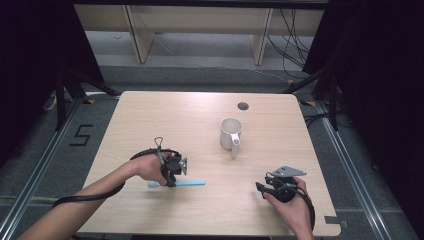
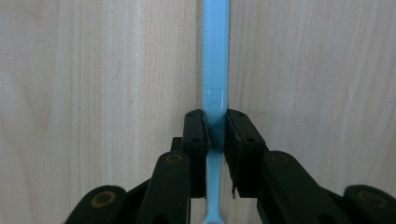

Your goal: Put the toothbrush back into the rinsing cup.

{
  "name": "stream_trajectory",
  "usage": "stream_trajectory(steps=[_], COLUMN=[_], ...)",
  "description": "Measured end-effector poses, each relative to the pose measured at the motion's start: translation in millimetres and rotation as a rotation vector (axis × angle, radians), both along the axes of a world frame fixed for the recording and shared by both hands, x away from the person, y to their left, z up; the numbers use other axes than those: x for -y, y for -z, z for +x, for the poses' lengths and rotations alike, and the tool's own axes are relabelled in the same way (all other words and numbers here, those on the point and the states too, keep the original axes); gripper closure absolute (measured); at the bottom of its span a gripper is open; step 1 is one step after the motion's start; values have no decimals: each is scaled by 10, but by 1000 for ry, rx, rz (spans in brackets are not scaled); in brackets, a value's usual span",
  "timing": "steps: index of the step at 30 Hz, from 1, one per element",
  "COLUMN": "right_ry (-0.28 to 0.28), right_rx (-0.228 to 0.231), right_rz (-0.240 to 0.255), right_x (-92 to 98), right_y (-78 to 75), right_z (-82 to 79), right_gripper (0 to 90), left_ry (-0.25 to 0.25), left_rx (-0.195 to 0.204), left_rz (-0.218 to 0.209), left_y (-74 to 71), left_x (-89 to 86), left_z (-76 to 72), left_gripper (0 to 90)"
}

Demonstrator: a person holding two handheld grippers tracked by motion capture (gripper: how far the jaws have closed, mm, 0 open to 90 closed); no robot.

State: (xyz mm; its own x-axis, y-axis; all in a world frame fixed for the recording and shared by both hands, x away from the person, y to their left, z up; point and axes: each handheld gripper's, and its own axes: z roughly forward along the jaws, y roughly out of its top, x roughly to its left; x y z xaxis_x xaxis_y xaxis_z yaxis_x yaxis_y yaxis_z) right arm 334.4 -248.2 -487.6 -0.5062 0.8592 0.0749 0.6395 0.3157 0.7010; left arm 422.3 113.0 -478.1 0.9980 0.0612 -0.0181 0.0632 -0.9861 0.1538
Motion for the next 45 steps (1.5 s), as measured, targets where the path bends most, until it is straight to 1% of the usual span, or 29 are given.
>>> stream_trajectory(steps=[1,2,3,5,7,8,9,10,11,12,13,14,15,19,20,21,22,23,25,30,32,34,35,36,37,39,43,44,45], right_ry=[-16,-8,-24,1,-40,-40,-44,-74,-74,-65,-92,-109,-153,-195,-194,-205,-202,-215,-203,-227,-206,-199,-210,-235,-225,-235,-246,-258,-282], right_rx=[12,4,20,-28,6,6,2,8,8,-16,7,-14,-13,-23,-33,-23,-47,-31,-46,-13,-29,-36,-30,-11,-32,-18,-29,-26,-2], right_rz=[-11,-7,-10,28,9,9,27,43,43,54,37,44,35,20,24,18,28,19,24,29,47,53,56,39,58,43,55,51,42], right_x=[11,4,11,-24,-5,-5,-19,-19,-19,-40,-36,-52,-69,-106,-121,-146,-169,-173,-185,-176,-178,-179,-173,-164,-182,-186,-231,-243,-246], right_y=[-8,-21,-17,-42,-52,-52,-46,-47,-47,-64,-57,-64,-50,-22,-18,6,2,9,2,-10,-23,-29,-25,-21,-17,-15,-12,-12,-5], right_z=[9,-4,3,-28,-9,-9,-15,-8,-8,-27,-17,-24,-18,-21,-29,-22,-32,-19,-29,-6,-20,-32,-26,-12,-31,-31,-48,-45,-27], right_gripper=[555,554,553,546,535,535,529,513,513,506,501,494,486,479,479,480,481,482,484,488,490,490,490,490,490,489,481,477,473], left_ry=[6,10,12,22,31,31,35,39,39,44,49,51,54,63,61,62,61,68,68,84,80,96,88,92,95,103,104,111,113], left_rx=[-1,-3,-3,-2,-1,-1,-1,-8,-8,-12,-12,-13,-13,-10,-11,-10,-13,-11,-11,-11,-11,-3,3,3,5,5,-4,0,4], left_rz=[-2,-5,-7,-9,-13,-13,-16,-18,-18,-18,-21,-22,-27,-30,-31,-33,-34,-36,-38,-43,-52,-49,-66,-67,-66,-65,-70,-69,-73], left_y=[0,1,1,2,3,3,3,3,3,3,3,3,4,4,5,6,7,5,6,-37,-57,-82,-76,-79,-84,-98,-120,-132,-146], left_x=[-2,-5,-8,-11,-17,-17,-22,-32,-32,-39,-46,-50,-57,-66,-70,-74,-79,-93,-99,-113,-111,-110,-110,-112,-113,-117,-125,-126,-129], left_z=[4,6,7,6,6,6,8,10,10,11,13,12,10,5,2,-1,-6,-10,-11,-26,-33,-25,-35,-35,-40,-47,-75,-78,-84], left_gripper=[780,780,780,781,781,781,781,781,782,782,782,782,781,782,782,782,782,782,782,782,782,782,782,782,783,782,782,782,782])
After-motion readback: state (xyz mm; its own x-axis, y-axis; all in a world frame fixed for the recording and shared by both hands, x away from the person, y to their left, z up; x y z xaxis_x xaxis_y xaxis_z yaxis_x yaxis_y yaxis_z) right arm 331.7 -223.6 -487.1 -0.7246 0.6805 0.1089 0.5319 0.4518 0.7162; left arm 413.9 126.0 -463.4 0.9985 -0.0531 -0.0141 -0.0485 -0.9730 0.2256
